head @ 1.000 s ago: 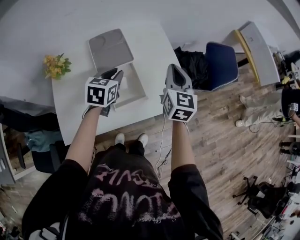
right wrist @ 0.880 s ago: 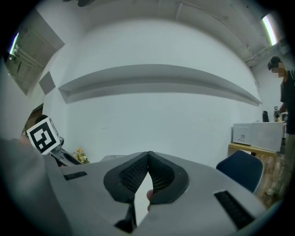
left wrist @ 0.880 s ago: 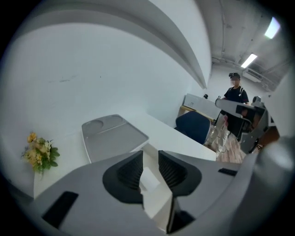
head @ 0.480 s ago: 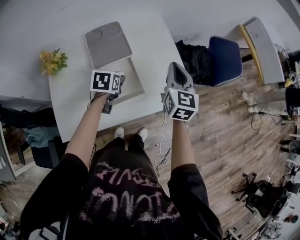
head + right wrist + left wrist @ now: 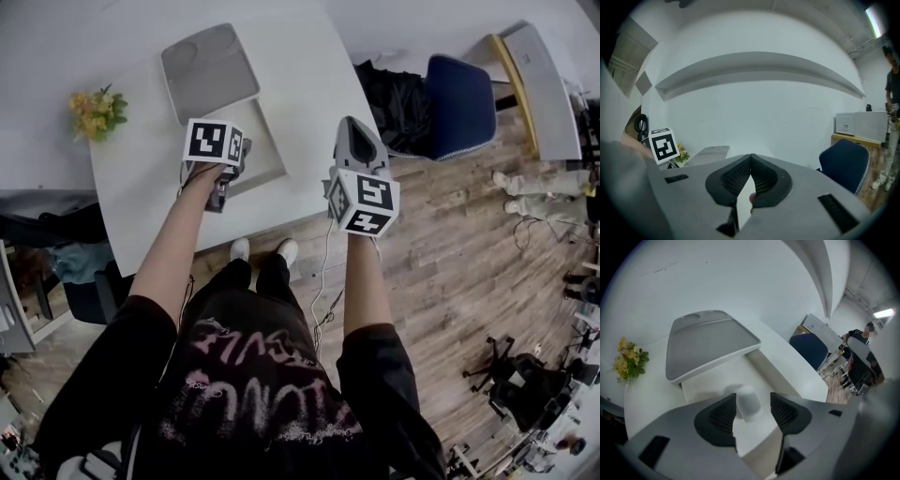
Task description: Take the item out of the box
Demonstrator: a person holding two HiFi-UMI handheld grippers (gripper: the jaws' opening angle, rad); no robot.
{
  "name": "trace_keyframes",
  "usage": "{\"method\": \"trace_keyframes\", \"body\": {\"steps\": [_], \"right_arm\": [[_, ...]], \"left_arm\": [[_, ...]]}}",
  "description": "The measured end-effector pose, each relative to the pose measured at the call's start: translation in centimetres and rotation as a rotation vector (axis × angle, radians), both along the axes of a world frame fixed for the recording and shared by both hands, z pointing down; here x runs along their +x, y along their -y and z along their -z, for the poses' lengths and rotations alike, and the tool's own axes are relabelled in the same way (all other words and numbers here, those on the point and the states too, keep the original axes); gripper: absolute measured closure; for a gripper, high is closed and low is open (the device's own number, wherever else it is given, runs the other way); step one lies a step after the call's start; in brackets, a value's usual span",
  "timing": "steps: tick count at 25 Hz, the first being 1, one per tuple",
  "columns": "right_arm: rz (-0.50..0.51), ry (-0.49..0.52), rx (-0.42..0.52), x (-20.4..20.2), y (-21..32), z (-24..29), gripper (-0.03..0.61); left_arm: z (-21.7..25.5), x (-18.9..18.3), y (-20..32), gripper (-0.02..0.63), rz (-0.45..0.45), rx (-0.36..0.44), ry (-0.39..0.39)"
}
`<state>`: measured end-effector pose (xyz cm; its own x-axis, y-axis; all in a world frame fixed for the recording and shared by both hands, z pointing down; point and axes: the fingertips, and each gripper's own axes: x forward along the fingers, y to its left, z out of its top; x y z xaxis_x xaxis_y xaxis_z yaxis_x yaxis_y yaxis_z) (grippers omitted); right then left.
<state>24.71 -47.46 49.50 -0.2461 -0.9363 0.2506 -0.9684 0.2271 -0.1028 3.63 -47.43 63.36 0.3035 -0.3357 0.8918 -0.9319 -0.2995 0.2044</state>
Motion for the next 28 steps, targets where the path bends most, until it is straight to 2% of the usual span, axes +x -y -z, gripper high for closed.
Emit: {"method": "trace_keyframes", "body": {"steps": [6,10,20,24,28], "right_arm": [[0.001,0.006,-0.020,0.4,0.4,-1.3,0.569],[-0.015,0.012,-0.032,1.2,0.5,-2.0,0.569],[-0.026,0.007,-0.047,1.9,0.5,-2.7,0.569],[-0.028,0.006,-0.041,1.8,0.3,-2.5,0.569],[-0.025,0.006,-0.026,1.4,0.0,-1.7,0.569]], "left_arm": [[-1.6,-0.1,0.0,0.391,-0.012,-0.044,0.047],[-2.1,-0.4,0.3,0.429,-0.002,-0.055,0.079],[-2.7,-0.4,0.4,0.448,0.000,-0.094,0.085],[-2.2,-0.2,0.3,0.449,0.001,-0.078,0.055],[-1.0,-0.1,0.1,0.449,-0.012,-0.022,0.028]]}}
